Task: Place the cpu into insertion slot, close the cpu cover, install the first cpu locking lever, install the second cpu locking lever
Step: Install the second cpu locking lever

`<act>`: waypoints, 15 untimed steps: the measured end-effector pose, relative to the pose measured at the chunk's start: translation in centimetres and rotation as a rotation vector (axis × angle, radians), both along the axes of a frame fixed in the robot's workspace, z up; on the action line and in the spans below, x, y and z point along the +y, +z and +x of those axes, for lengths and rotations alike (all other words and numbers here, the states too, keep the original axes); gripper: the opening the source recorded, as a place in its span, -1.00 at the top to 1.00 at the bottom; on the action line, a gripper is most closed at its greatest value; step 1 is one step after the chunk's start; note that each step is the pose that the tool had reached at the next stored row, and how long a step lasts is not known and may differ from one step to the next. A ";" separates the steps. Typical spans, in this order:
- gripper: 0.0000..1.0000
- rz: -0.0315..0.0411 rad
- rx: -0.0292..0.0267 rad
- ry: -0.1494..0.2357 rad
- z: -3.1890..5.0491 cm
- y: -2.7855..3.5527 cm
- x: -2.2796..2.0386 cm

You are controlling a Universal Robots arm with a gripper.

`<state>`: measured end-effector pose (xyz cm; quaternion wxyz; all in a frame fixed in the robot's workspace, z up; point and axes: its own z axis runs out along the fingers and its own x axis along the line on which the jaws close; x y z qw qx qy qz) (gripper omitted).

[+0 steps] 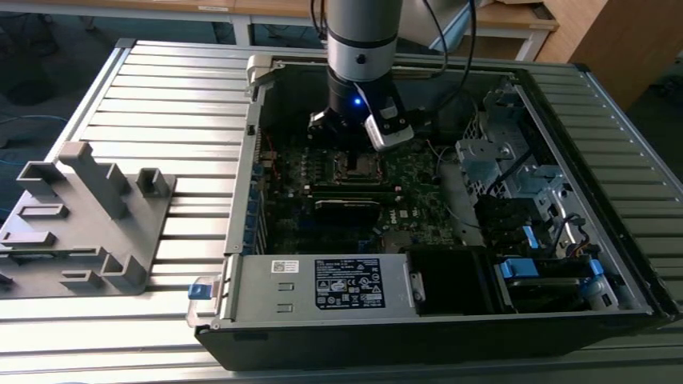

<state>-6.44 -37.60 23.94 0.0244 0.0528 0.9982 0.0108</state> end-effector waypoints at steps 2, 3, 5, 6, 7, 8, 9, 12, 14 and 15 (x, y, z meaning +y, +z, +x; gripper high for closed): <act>0.79 0.0000 0.0000 0.000 -0.01 -0.23 -0.02; 0.79 0.0000 0.0000 0.000 -0.03 -0.32 -0.02; 0.79 -0.0004 0.0000 0.000 -0.10 -0.47 -0.03; 0.79 -0.0005 0.0000 0.000 -0.13 -0.51 -0.04; 0.79 -0.0007 0.0001 0.000 -0.13 -0.51 -0.04; 0.79 -0.0008 0.0001 0.000 -0.13 -0.51 -0.04; 0.79 -0.0006 0.0000 0.000 -0.14 -0.53 -0.04; 0.79 -0.0005 0.0000 0.000 -0.14 -0.54 -0.04; 0.79 -0.0004 -0.0001 0.000 -0.17 -0.57 -0.04; 0.79 -0.0003 -0.0002 0.000 -0.22 -0.59 -0.04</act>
